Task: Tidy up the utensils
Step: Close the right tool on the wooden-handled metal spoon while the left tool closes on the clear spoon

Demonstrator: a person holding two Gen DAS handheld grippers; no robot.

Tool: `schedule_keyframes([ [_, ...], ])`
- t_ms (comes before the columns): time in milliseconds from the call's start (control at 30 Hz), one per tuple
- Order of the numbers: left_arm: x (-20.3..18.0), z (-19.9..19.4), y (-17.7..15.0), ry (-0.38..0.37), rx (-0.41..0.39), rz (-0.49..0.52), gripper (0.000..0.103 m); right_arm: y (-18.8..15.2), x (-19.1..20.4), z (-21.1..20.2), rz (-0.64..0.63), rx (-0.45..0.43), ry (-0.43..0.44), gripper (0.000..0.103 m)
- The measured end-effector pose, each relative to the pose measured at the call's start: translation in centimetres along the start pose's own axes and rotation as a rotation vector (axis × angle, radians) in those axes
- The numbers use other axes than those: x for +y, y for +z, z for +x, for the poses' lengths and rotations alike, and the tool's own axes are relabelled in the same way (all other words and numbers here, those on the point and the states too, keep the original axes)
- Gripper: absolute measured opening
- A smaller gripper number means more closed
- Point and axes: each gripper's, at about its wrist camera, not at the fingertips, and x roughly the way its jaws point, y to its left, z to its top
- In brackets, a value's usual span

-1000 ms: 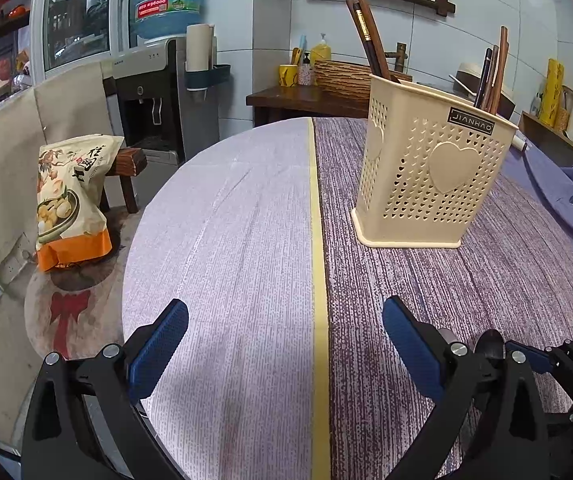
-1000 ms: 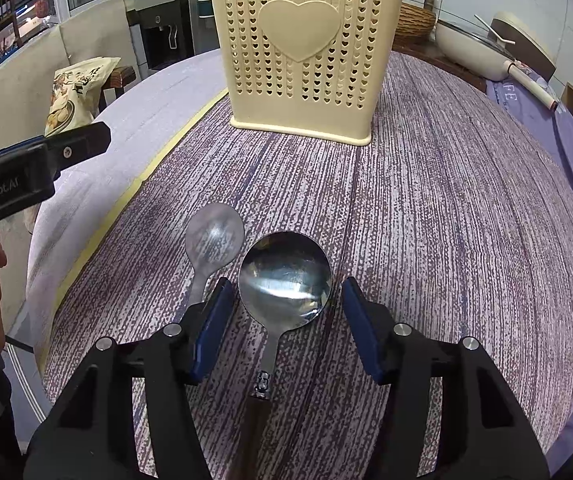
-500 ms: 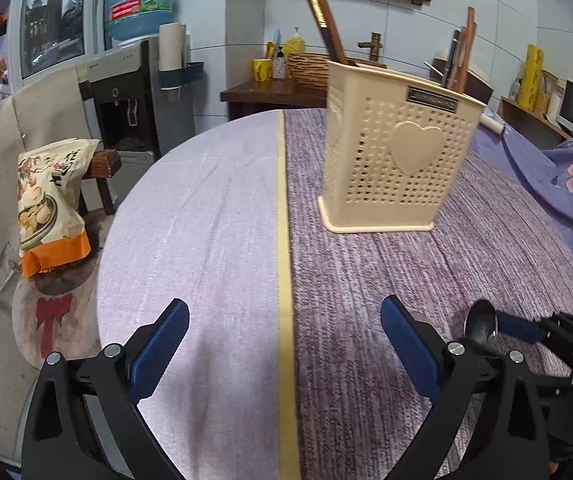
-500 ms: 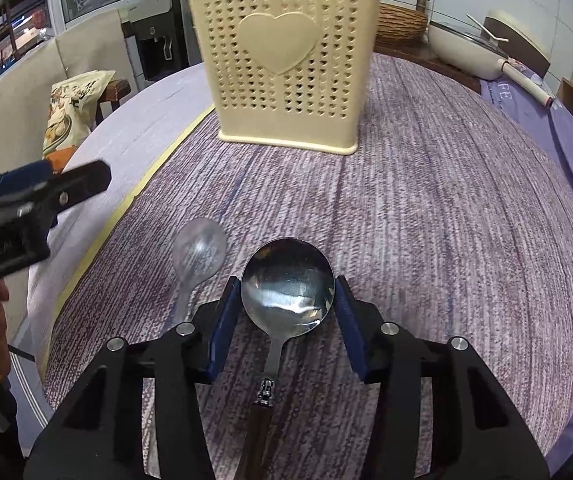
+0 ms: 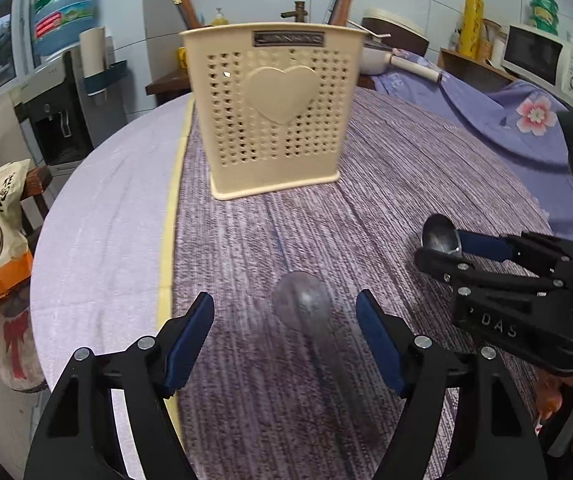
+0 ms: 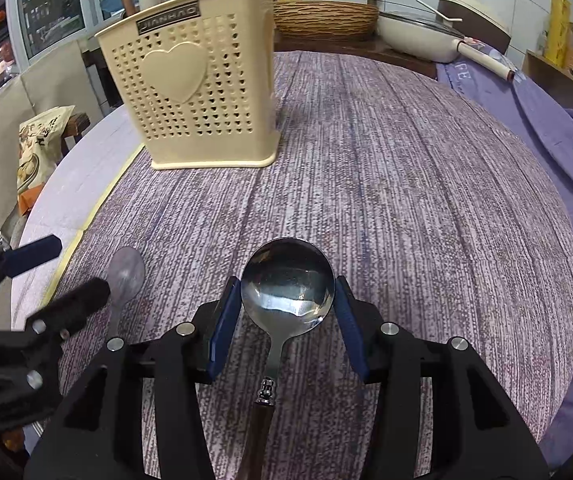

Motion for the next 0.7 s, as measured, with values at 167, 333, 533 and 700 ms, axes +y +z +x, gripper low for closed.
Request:
schedule_keyframes([
  [167,-1.0,1.5,0.1,0.001,0.042,0.015,0.062,0.0,-0.6,-0.2,0.010,-0.007,0.003,0.048],
  [333,-0.9,2.4,0.2,0.011,0.063,-0.013,0.054,-0.1,-0.8,-0.3,0.011,-0.011,0.004,0.048],
  [533,-1.0,3.0,0.2,0.019,0.072,-0.042,0.042,-0.3,-0.7,-0.2,0.013,-0.009,0.006,0.048],
  [700,-1.0,3.1,0.4,0.034,0.067,-0.053,0.036,-0.3,-0.7,-0.2,0.013,-0.008,0.005,0.048],
])
